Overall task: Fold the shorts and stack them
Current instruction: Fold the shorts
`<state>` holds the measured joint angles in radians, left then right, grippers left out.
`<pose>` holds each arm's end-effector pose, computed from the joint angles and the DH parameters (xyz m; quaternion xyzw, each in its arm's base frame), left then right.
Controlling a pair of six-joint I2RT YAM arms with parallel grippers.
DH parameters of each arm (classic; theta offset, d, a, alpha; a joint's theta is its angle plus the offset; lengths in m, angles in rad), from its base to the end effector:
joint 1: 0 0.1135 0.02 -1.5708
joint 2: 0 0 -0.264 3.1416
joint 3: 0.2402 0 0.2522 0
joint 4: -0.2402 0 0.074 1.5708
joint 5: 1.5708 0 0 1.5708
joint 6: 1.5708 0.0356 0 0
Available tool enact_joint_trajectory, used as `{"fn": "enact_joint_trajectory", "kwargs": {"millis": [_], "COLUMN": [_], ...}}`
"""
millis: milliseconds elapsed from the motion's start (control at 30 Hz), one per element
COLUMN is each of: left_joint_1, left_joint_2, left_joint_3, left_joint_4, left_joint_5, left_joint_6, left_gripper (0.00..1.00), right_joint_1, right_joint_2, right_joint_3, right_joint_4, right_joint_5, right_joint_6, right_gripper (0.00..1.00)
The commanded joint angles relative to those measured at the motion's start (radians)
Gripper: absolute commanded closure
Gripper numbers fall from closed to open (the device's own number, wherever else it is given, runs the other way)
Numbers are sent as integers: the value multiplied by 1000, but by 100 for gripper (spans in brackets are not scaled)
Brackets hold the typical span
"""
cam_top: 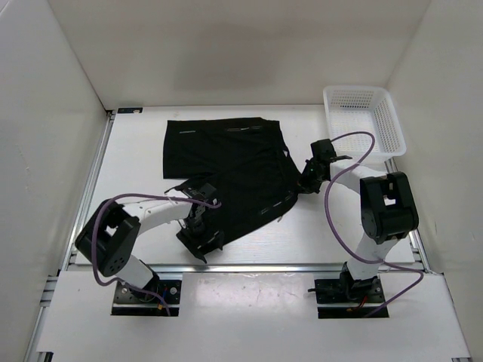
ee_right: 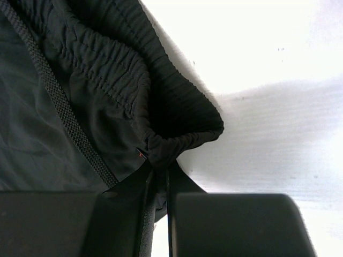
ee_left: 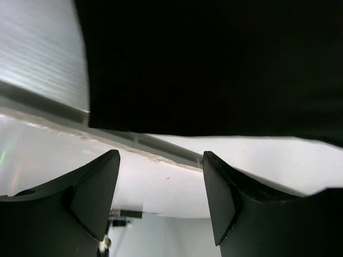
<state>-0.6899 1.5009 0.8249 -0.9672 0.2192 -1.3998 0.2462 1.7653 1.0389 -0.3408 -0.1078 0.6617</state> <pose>0.1666 -0.1475 0.1619 0.3489 -0.9301 0.0238 0.1126 0.3354 0.0882 0.1589 0.1863 0.9490 0.1560 0.2007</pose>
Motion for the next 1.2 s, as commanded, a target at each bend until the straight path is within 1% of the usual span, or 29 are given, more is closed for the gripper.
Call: {"fn": "enact_joint_trajectory", "kwargs": {"millis": [0, 67, 167, 233, 300, 333, 467, 533, 567, 633, 700, 733, 767, 833, 867, 967, 1000, 1067, 1100, 1167], "left_joint_1": [-5, 4, 26, 35, 35, 35, 44, 44, 44, 44, 44, 44, 44, 44, 44, 44, 55, 67, 81, 90], "left_joint_2": [21, 7, -42, -65, -65, -76, -162, -209, -209, -220, -177, -157, -107, -56, -9, 41, 53, 53, 35, 7], "left_joint_3": [3, -6, -21, -58, -67, -67, -87, -113, -113, -125, -125, -125, -112, -93, -75, -66, -66, -43, -30, 23], "left_joint_4": [-93, -93, -93, -67, -67, -53, -34, -21, -12, 2, 33, 42, 42, 42, 42, 42, 42, 13, -31, -88], "left_joint_5": [0, -12, -67, -67, -67, -93, -144, -162, -172, -187, -198, -198, -187, -176, -164, -139, -139, -149, -171, -207], "left_joint_6": [-84, -109, -166, -177, -200, -200, -264, -297, -306, -306, -306, -274, -263, -237, -213, -191, -182, -173, -160, -151], "left_gripper": [27, 27, 27, 27, 28, 29, 29, 27, 24, 22, 22, 22, 24, 29, 35, 51, 69, 85, 90, 90], "right_joint_1": [7, 7, 7, 7, 7, 7, 7, 7, 7, 7, 7, 7, 7, 7, 7, 7, 7, 7, 7, 7], "right_joint_2": [-52, -61, -61, -61, -61, -61, -61, -70, -70, -70, -70, -70, -70, -70, -70, -81, -81, -90, -90, -101], "right_joint_3": [-23, -23, -33, -33, -33, -33, -42, -42, -42, -51, -51, -51, -51, -60, -60, -60, -60, -60, -60, -60], "right_joint_4": [-15, -15, -15, -15, -15, -15, -15, -15, -15, -15, -15, -15, -15, -15, -15, -15, -15, -15, -15, -24], "right_joint_5": [-9, -9, -9, -18, -18, -18, -18, -27, -27, -27, -36, -36, -36, -36, -36, -36, -36, -36, -36, -27], "right_joint_6": [-20, -30, -30, -30, -30, -30, -39, -39, -39, -39, -39, -39, -39, -39, -39, -39, -39, -39, -39, -39], "right_gripper": [91, 91, 91, 91, 91, 91, 91, 91, 91, 91, 91, 91, 91, 91, 91, 91, 91, 91, 91, 91]}}
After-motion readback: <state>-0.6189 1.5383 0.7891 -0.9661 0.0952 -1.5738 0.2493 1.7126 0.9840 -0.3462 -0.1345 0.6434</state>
